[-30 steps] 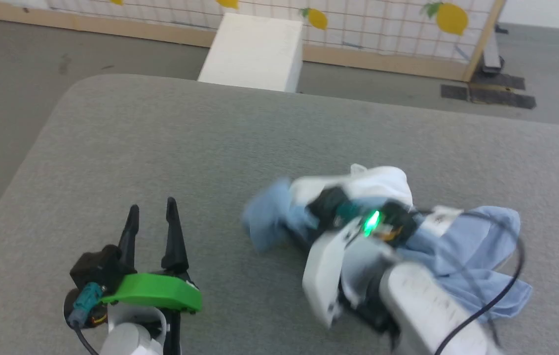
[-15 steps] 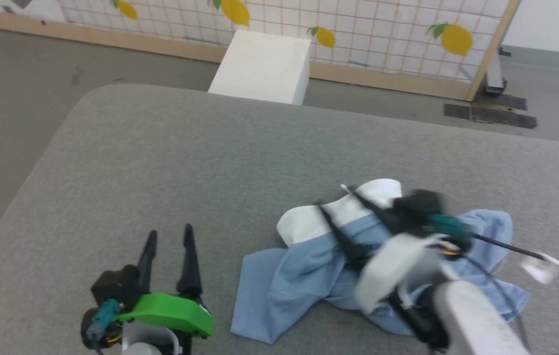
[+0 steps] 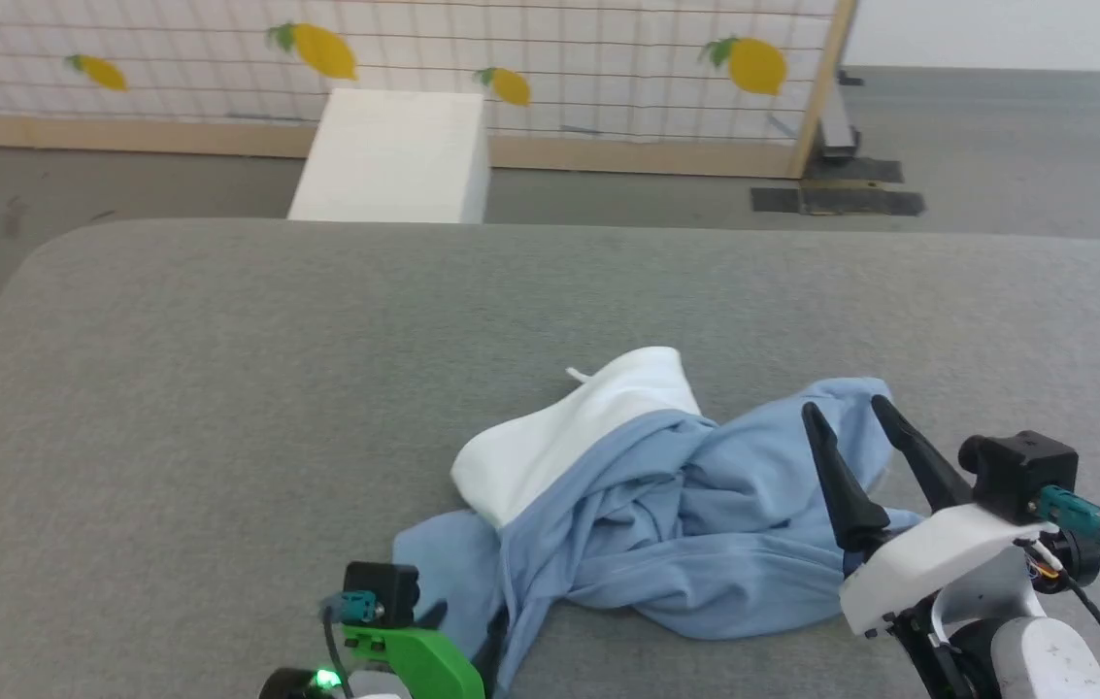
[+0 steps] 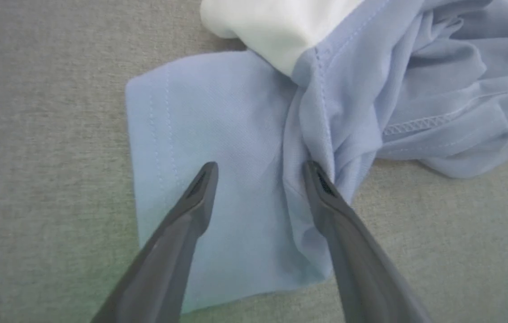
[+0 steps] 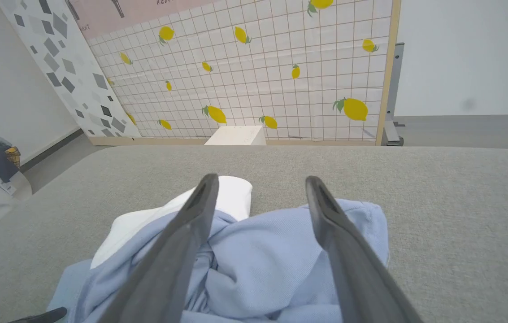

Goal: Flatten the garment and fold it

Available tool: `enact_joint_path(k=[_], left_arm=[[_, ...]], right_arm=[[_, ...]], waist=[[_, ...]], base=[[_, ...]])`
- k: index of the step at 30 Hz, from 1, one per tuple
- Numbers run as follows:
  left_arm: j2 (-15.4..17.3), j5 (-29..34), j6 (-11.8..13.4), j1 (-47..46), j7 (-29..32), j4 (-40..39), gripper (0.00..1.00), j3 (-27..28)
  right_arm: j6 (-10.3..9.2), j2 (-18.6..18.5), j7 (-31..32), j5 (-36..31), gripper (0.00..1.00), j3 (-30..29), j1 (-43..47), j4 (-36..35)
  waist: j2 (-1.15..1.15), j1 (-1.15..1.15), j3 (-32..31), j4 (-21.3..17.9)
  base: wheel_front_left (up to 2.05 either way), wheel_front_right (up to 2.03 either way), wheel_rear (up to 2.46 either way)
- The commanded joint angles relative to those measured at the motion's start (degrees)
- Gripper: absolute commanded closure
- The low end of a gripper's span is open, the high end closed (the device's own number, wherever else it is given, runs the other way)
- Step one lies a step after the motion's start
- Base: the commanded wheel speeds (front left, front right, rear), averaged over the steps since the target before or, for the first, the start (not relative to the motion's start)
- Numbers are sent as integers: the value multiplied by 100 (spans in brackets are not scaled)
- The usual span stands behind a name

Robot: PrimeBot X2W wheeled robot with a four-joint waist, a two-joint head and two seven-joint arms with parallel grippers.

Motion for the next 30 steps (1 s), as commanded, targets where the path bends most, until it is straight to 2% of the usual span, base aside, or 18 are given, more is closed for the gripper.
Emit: enact_joint_path(k=[1,9,13,17,20,21,22,23,30], left_arm=[[74,-110,-42,121,273,-89,0,-46],[251,-264,-53,308,1314,-568,0,-264],[291,-336,-190,374,1607,-685,0,-486],[272,-343,-253,386,1665,-862,0,-655],[266,-259,-170,352,1616,-880,0,-668],[267,-129,-39,228,1434,-676,0,-615],[261,-94,20,179,1320,-614,63,-562],[271,-44,76,134,1196,-568,100,-509],[291,-18,912,-72,-464,-466,100,645]], right_arm=[[-9,1,-41,76,0,-11,65,-56],[-9,1,-56,167,0,-30,89,-113],[-9,1,-50,223,0,-40,83,-117],[-9,1,-47,248,0,-53,93,-110],[-9,1,-45,282,0,-30,99,-97],[-9,2,-50,352,0,50,85,-73],[-9,2,-51,358,0,65,81,-66],[-9,2,-52,357,0,75,76,-61],[-9,2,-57,338,0,67,84,-2]], waist=[[0,0,72,-253],[0,0,188,-384],[0,0,218,-390],[0,0,221,-372],[0,0,235,-351],[0,0,248,-336],[0,0,253,-333],[0,0,259,-332],[0,0,225,-296]], base=[[0,0,0],[0,0,0],[0,0,0],[0,0,0],[0,0,0],[0,0,0],[0,0,0],[0,0,0],[0,0,0]])
